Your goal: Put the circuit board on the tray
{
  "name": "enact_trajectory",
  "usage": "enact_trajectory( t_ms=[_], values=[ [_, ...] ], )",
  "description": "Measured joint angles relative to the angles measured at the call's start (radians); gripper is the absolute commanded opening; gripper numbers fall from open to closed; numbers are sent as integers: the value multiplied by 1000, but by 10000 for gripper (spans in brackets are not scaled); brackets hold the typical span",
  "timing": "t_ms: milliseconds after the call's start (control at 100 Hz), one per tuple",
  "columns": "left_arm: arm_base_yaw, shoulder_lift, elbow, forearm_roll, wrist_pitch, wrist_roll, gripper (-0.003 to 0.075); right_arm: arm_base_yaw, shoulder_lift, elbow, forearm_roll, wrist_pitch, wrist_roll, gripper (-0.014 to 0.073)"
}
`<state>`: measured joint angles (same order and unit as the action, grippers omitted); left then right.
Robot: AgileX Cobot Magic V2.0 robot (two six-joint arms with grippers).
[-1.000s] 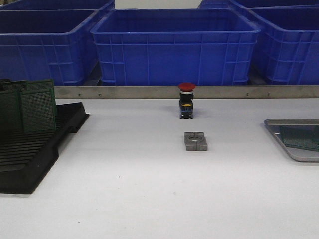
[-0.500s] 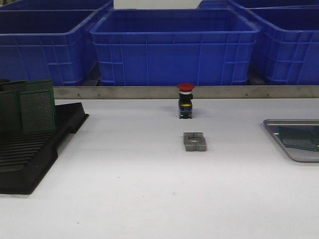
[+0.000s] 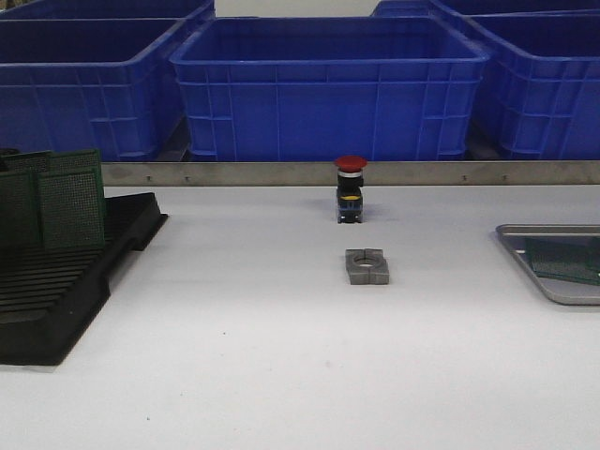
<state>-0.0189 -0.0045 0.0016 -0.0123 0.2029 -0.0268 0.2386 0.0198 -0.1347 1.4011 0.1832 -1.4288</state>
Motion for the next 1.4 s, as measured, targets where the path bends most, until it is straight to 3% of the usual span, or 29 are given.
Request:
enact_trajectory(
  t_ms=[480, 640, 710, 830, 1000, 1110, 1210, 1290, 1400],
  values=[
    [0, 0, 0, 0, 0, 0, -20, 0, 0, 3, 0, 0, 0, -113],
    [0, 0, 0, 0, 0, 0, -20, 0, 0, 6, -5, -117, 0, -113],
    [0, 0, 0, 0, 0, 0, -20, -5, 0, 7, -68, -174, 23, -113],
    [0, 0, 0, -2, 0, 0, -20, -40, 0, 8, -354, -221, 269, -113],
    [0, 0, 0, -2, 0, 0, -20, -121, 0, 8, -975, -155, 899, -113],
    [0, 0, 0, -2, 0, 1, -20, -191, -2, 13, -1308, -95, 1227, -113],
    [0, 0, 0, -2, 0, 1, -20, -250, -24, 65, -1444, -132, 1416, -113],
    [0, 0, -2, -2, 0, 2, -20, -280, -29, 131, -1463, -189, 1476, -113],
    [0, 0, 0, -2, 0, 2, -20, -288, -31, 160, -1467, -161, 1506, -113]
  ],
)
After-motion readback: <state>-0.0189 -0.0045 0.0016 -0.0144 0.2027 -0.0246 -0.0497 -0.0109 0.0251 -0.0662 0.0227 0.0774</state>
